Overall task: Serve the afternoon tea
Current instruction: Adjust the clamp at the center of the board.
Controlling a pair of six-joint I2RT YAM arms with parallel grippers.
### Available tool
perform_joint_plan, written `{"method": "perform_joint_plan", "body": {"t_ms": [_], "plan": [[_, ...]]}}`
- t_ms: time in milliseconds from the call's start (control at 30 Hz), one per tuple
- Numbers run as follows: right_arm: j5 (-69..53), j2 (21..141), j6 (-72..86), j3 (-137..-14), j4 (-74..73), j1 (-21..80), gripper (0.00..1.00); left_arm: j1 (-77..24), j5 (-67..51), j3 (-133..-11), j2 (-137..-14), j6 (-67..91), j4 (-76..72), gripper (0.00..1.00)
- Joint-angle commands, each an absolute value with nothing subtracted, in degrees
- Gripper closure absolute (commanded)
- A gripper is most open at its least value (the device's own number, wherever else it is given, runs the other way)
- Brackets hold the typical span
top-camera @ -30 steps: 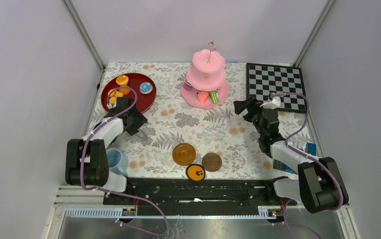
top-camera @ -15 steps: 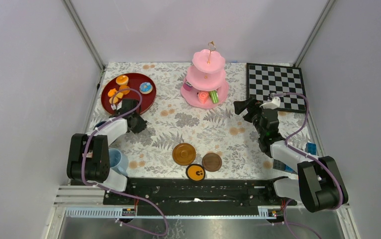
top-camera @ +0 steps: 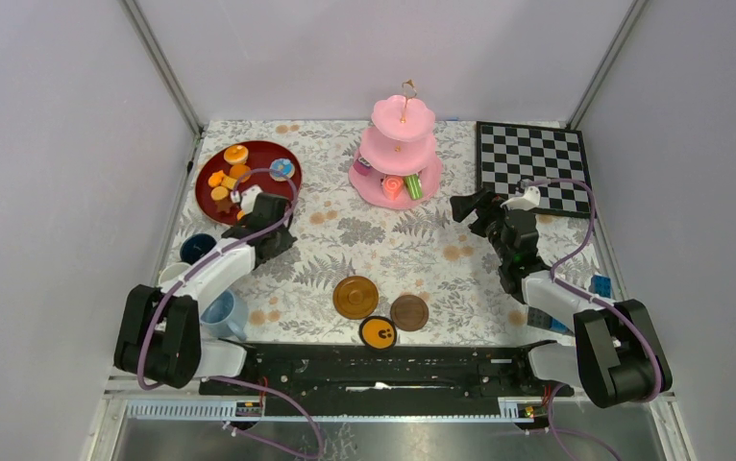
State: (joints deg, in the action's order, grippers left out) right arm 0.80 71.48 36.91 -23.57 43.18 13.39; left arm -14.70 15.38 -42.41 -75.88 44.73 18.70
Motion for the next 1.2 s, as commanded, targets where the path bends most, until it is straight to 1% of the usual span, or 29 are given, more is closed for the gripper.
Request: {"method": "perform_joint_plan", "body": {"t_ms": [0,200,267,400,533,767,933,1033,1167], "plan": [[0.4,71.2,35.9,-24.3,45.5,12.9,0.02,-19.3,22.9,-47.4,-75.1,37.6,18.1,1.0],[0.2,71.8,36.0,-24.6,45.5,12.9,0.02,-21.2,21.8,-51.7,-78.4,29.6,18.9,1.0],[0.2,71.6,36.0,-24.5,45.4,12.9,0.02,-21.1,21.6,-54.8,-80.7,25.7,21.4,1.0],[0.4,71.5,35.9,-24.3,45.5,12.9,0.02,-21.1,24.7,-60.4,-83.5,20.8,26.4,1.0],[0.2,72.1,36.2,-24.6,45.5,13.0,0.02,-21.1,24.8,-59.1,-81.1,21.6,26.2,1.0],[0.2,72.3,36.3,-24.6,45.6,12.9,0.02,-21.1,26.0,-55.8,-76.5,27.6,27.7,1.0],[0.2,72.6,36.4,-24.7,45.8,12.9,0.02,-21.1,26.7,-55.6,-72.6,23.9,24.5,1.0],[0.2,72.5,36.4,-24.7,45.7,12.9,0.02,-21.1,25.6,-59.3,-73.9,19.6,24.3,1.0],[0.2,72.1,36.4,-24.6,45.7,12.9,0.02,-20.7,23.2,-67.7,-80.4,15.7,27.6,1.0]]}}
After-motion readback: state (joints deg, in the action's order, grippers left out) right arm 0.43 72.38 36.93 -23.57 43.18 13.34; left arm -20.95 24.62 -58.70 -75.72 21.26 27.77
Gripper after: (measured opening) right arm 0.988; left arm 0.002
